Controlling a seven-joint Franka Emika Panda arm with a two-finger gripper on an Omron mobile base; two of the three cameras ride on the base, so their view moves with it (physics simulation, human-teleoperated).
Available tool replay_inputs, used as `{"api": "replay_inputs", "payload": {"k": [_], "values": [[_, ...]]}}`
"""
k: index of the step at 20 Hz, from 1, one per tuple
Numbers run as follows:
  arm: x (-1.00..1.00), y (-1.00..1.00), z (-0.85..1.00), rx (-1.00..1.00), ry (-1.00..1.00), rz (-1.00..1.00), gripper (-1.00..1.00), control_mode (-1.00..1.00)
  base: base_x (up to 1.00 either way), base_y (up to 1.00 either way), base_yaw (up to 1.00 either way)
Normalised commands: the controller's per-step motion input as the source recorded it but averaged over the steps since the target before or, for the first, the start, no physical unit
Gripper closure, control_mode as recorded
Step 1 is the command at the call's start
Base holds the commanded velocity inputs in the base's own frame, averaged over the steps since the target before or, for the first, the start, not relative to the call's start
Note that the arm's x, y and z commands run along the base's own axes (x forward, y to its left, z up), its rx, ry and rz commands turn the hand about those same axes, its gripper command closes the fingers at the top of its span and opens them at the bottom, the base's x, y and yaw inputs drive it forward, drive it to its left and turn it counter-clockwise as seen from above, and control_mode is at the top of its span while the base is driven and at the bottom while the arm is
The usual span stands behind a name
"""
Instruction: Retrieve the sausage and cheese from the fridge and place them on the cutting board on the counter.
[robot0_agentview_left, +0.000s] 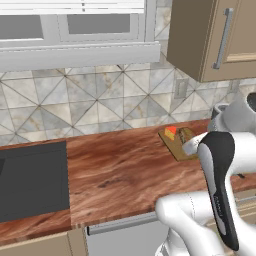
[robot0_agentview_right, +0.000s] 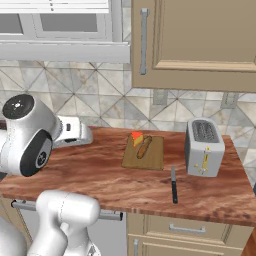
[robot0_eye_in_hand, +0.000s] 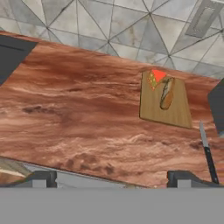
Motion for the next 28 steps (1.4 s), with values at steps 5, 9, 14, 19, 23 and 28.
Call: {"api": "replay_inputs", "payload": {"k": [5, 9, 14, 19, 23, 28], "values": [[0.02, 0.13, 0.66, 0.0, -0.13, 0.0, -1.0, -1.0, 0.0, 0.0, 0.0], [-0.03, 0.15, 0.09, 0.0, 0.0, 0.0, -1.0, -1.0, 0.0, 0.0, 0.0], [-0.59, 0.24, 0.02, 0.0, -0.01, 0.0, -1.0, -1.0, 0.0, 0.0, 0.0], [-0.1, 0.07, -0.03, 0.0, 0.01, 0.01, -1.0, 1.0, 0.0, 0.0, 0.01], [0.0, 0.0, 0.0, 0.0, 0.0, 0.0, -1.0, 1.0, -0.46, 0.08, 0.18], [0.0, 0.0, 0.0, 0.0, 0.0, 0.0, -1.0, 1.0, -1.0, 0.2, 0.45]]}}
